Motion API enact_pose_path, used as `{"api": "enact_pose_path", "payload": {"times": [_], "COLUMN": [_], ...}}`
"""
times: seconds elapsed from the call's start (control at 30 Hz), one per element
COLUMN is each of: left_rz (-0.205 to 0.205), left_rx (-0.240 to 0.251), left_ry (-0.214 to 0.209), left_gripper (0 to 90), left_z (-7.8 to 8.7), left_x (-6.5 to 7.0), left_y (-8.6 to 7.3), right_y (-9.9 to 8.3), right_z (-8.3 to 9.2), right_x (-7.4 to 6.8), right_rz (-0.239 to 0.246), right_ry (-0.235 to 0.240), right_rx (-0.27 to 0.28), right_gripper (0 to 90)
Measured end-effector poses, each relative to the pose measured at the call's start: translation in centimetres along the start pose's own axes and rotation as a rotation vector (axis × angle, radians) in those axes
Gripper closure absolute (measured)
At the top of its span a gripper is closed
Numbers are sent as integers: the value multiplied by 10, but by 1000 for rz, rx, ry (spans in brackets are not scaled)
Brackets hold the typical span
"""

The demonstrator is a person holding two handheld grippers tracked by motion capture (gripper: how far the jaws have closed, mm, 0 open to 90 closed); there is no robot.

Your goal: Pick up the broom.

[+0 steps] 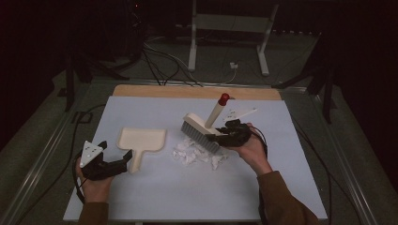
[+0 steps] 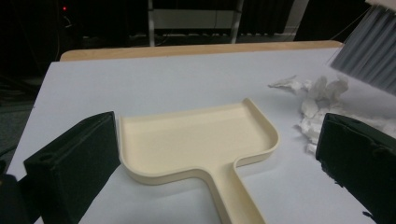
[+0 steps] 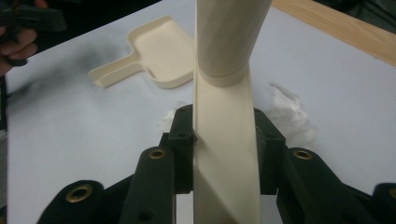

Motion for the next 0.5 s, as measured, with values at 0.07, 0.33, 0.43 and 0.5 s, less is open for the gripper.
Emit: {"api": "enact_pose_path", "payload": {"times": [0.07, 0.33, 0.43, 0.5], "left_rz": [-4, -4, -4, -4], "left_rx": [-4, -4, -1, 0], "left_ry": [3, 26, 30, 33], "left_gripper": [4, 4, 4, 4], "left_z": [0, 0, 1, 1], "left_x": [0, -3, -3, -3], "left_y": [-1, -3, -3, -3], "right_y": [-1, -7, -10, -12], "right_z": [3, 14, 17, 19], "right_x": [1, 10, 14, 16], "right_rz": [-18, -112, -136, -168], "right_ry": [-45, -225, -284, -311], "right_rx": [-6, -32, -47, -52], "right_gripper": [681, 681, 681, 681]}}
Point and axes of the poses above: each handheld gripper's, and its own axes: z roughly backward along the jaws, y roughly out of its top, x roughly to its right, the point moved 4 cm from there along -z, roughly forward along the jaws, and after that the axes turned 5 degrees about -y, right-handed, at the moved point
